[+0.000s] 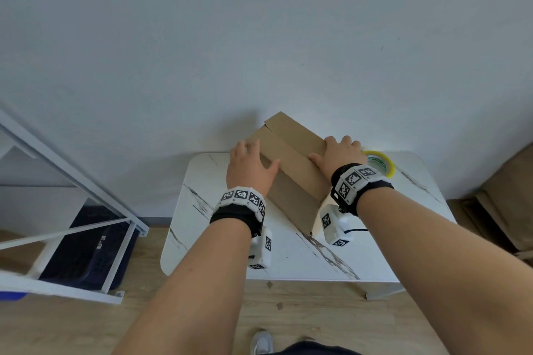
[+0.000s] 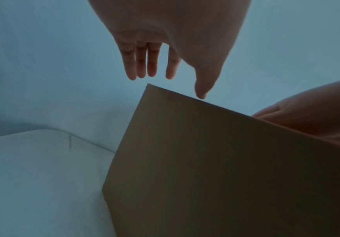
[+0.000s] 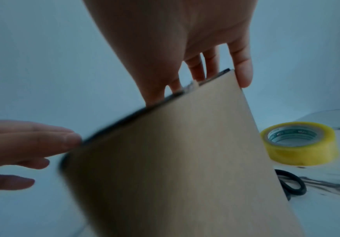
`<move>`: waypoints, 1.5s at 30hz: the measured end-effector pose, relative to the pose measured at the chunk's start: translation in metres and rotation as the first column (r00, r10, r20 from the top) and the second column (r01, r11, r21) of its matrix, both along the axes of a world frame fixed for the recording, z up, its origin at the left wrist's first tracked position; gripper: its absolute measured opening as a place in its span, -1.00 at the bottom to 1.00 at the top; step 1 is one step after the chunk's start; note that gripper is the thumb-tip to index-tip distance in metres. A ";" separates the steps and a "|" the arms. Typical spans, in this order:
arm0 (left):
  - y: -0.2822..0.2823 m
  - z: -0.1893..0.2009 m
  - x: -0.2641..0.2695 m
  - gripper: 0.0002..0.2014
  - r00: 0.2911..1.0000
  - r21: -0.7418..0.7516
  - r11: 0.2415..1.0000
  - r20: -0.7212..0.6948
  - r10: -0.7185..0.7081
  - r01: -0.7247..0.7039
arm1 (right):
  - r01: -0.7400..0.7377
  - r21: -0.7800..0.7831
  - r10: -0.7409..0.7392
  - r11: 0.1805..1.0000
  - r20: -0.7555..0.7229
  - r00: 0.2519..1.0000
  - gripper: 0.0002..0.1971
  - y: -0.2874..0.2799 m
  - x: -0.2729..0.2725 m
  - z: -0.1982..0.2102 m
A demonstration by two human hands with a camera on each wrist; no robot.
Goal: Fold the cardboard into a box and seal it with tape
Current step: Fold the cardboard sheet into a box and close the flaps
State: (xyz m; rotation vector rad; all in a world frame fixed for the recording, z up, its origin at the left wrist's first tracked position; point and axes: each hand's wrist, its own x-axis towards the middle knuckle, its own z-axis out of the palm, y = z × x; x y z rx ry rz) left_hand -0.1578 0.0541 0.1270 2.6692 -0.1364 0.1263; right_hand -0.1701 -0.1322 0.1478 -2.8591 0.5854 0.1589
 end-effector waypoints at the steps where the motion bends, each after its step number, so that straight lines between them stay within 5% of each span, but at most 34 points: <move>1: -0.004 0.000 -0.003 -0.40 1.000 -0.032 0.999 -0.016 -0.026 0.026 | 0.010 0.002 -0.010 1.000 -0.010 1.000 -0.42 0.000 0.000 0.000; 5: -0.023 0.000 -0.009 -0.43 0.988 -0.154 0.985 -0.124 -0.095 0.075 | 0.003 0.025 -0.002 1.000 -0.042 0.999 -0.38 0.003 -0.001 -0.004; 13: -0.033 -0.006 0.007 -0.46 0.945 -0.151 0.984 -0.295 -0.139 0.098 | -0.148 0.311 0.163 0.939 -0.022 0.986 -0.26 0.003 -0.009 -0.014; 22: -0.033 -0.018 0.018 -0.48 0.965 -0.147 0.985 -0.229 -0.127 0.095 | -0.118 0.432 0.126 0.894 0.009 0.992 -0.33 0.006 -0.015 -0.032; 35: -0.040 -0.016 0.019 -0.47 0.960 -0.022 0.998 -0.273 -0.065 0.062 | -0.182 0.302 0.195 0.936 -0.014 0.981 -0.36 0.007 -0.015 -0.025; 45: -0.045 -0.009 0.012 -0.51 0.960 -0.151 0.986 -0.278 0.032 -0.077 | -0.060 0.484 0.002 0.873 0.119 0.993 -0.31 0.011 -0.019 -0.028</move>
